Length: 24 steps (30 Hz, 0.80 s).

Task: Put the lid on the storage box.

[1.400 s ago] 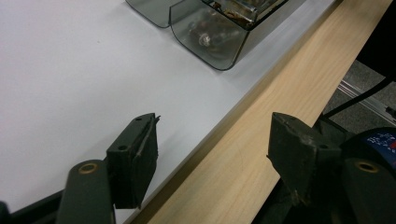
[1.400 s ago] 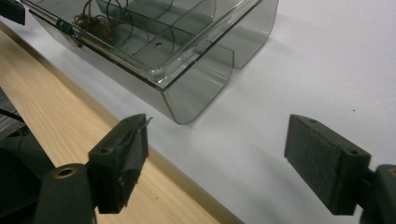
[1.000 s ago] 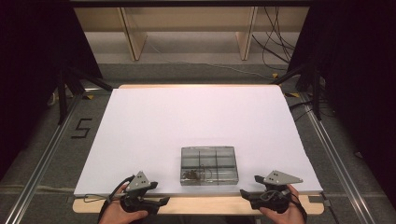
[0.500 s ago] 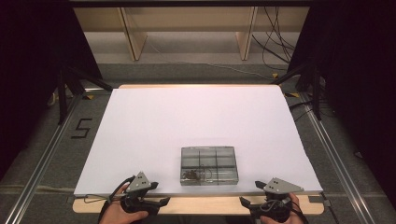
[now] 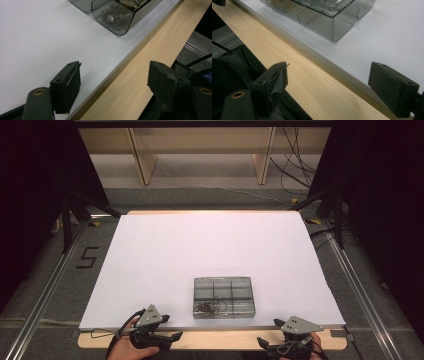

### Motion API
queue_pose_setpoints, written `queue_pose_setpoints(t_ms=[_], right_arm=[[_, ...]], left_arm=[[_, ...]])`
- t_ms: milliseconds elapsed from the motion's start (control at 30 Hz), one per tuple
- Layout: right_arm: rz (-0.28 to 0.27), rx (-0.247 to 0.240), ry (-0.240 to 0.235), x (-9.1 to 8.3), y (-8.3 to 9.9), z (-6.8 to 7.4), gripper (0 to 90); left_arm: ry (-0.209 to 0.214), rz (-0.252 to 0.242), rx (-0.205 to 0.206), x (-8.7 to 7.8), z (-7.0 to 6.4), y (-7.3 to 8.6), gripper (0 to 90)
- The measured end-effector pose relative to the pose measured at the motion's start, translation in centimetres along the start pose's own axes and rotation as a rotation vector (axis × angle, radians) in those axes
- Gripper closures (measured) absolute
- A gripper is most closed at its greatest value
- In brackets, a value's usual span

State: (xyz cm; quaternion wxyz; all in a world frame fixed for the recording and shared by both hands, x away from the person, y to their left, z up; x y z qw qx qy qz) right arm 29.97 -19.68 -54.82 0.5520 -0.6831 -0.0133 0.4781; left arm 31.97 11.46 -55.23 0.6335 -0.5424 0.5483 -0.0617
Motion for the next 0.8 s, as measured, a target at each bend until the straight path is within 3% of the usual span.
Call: queue_pose_setpoints(t_ms=[33, 67, 100, 167, 200, 233, 367, 400, 433, 500, 533, 600, 667, 767, 800], right_arm=[[0.01, 0.04, 0.006, -0.2, 0.2, 0.2, 16.8], [0.019, 0.046, 0.024, -0.3, 0.3, 0.2, 16.8], [0.002, 0.009, 0.023, -0.1, 0.2, 0.0, 16.8], [0.013, 0.007, 0.043, -0.3, 0.4, -0.1, 16.8], [0.02, 0.033, 0.031, -0.4, 0.5, 0.3, 16.8], [0.002, -0.01, 0.044, -0.3, 0.4, -0.1, 16.8], [0.014, 0.014, 0.038, -0.5, 0.7, 0.3, 16.8], [0.009, -0.008, 0.035, -0.4, 0.7, 0.2, 16.8], [0.023, 0.031, 0.033, -0.5, 0.9, 0.6, 16.8], [0.017, -0.01, 0.031, -0.4, 0.9, 0.3, 16.8], [0.011, -0.001, 0.026, -0.4, 0.9, 0.5, 16.8], [0.015, -0.029, 0.036, -0.5, 1.0, 0.3, 16.8], [0.019, -0.005, 0.026, -0.4, 1.1, 0.6, 16.8], [0.025, -0.01, 0.029, -0.4, 1.2, 0.6, 16.8], [0.03, -0.024, 0.043, -0.4, 1.3, 0.4, 16.8]], left_arm=[[0.0, 0.0, 0.001, 0.0, 0.0, 0.0, 25.6], [-0.001, 0.002, 0.0, 0.0, 0.0, 0.0, 25.5], [-0.001, 0.003, 0.001, 0.0, 0.0, 0.0, 25.3], [-0.001, 0.007, 0.015, 0.0, 0.1, 0.0, 25.2], [0.0, 0.01, 0.031, -0.1, 0.1, 0.0, 25.2], [0.0, 0.009, 0.029, 0.0, 0.1, 0.0, 25.2], [0.0, 0.008, 0.03, 0.0, 0.1, 0.0, 25.2], [0.0, 0.009, 0.029, 0.0, 0.1, 0.1, 25.2], [-0.001, 0.008, 0.029, 0.0, 0.1, 0.1, 25.2], [0.0, 0.009, 0.029, 0.0, 0.1, 0.1, 25.2], [-0.001, 0.009, 0.028, 0.0, 0.1, 0.1, 25.2], [-0.003, 0.005, 0.026, 0.0, 0.1, 0.0, 25.2], [0.002, -0.01, 0.012, 0.2, -0.1, -0.1, 25.2], [-0.009, 0.013, 0.036, 0.1, 0.1, 0.1, 25.2], [-0.009, 0.012, 0.012, 0.2, 0.0, 0.1, 25.2]])
Point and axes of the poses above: each handheld gripper's, and its own axes: x roughly forward along the jaws, y roughly out of its underside, z roughly to its left, the point moved 9 cm from there along x, roughly forward along the jaws, and after that the axes turned 3 degrees about y, right-handed, at the moved point
